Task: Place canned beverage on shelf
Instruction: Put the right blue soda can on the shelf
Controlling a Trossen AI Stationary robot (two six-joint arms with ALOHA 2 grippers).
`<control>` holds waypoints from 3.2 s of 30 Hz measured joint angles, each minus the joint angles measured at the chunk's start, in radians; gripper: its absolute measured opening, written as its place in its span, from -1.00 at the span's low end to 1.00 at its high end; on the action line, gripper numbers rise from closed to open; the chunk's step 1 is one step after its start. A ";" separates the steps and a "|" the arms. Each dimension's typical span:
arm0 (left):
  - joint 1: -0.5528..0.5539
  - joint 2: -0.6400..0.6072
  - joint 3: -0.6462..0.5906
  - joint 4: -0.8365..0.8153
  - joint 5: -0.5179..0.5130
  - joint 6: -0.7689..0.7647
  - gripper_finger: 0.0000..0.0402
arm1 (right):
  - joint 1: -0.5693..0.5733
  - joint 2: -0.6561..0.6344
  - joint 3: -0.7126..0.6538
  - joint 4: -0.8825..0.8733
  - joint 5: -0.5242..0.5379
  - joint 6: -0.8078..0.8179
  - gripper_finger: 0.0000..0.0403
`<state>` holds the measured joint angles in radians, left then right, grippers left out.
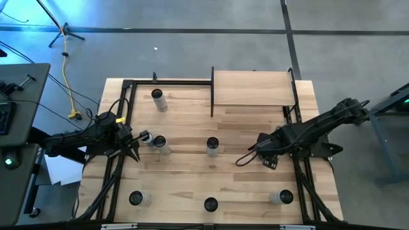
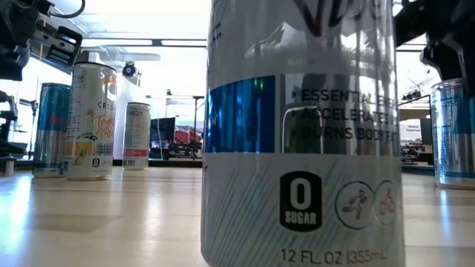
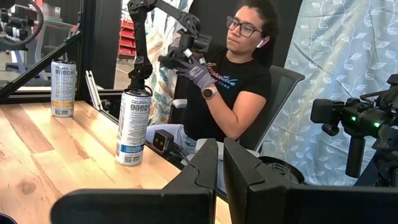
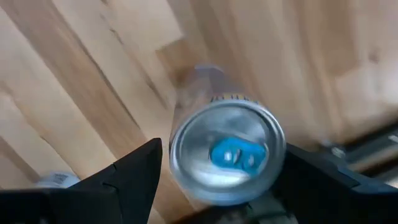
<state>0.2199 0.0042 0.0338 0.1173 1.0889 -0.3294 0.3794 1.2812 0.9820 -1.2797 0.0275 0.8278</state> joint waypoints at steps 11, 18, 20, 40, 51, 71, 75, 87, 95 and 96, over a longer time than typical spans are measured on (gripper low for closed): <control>0.000 0.000 0.000 0.000 0.000 0.000 -0.98 | 0.000 -0.003 -0.048 0.016 0.049 -0.025 0.35; 0.000 0.000 0.000 0.000 0.000 0.000 -0.98 | 0.000 -0.026 -0.022 0.022 0.057 -0.020 0.30; 0.000 0.000 0.000 0.000 0.000 0.000 -0.98 | 0.000 -0.026 -0.021 0.027 0.066 -0.022 0.30; 0.000 0.000 0.000 0.000 0.000 0.000 -0.98 | -0.050 -0.026 -0.019 0.090 0.060 -0.017 0.13; 0.000 0.000 0.000 0.000 0.000 0.000 -0.98 | -0.165 -0.025 0.259 -0.152 0.120 -0.051 0.13; 0.000 0.000 0.000 0.000 0.000 0.000 -0.98 | -0.859 -0.016 0.784 -0.294 0.189 -0.457 0.13; 0.000 0.000 0.000 -0.001 0.000 0.000 -0.98 | -0.985 0.017 0.784 -0.293 0.186 -0.543 0.13; 0.000 0.000 0.000 0.000 0.000 0.000 -0.98 | -1.174 0.172 0.784 -0.291 0.185 -0.675 0.17; 0.000 0.000 0.000 0.000 0.000 0.000 -0.98 | -1.268 0.244 0.784 -0.290 0.183 -0.675 0.16; 0.000 0.000 0.000 0.000 0.000 0.000 -0.98 | -1.282 0.247 0.786 -0.287 0.187 -0.675 0.16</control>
<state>0.2202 0.0041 0.0338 0.1169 1.0889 -0.3293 -0.9025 1.5284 1.7676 -1.5667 0.2141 0.1532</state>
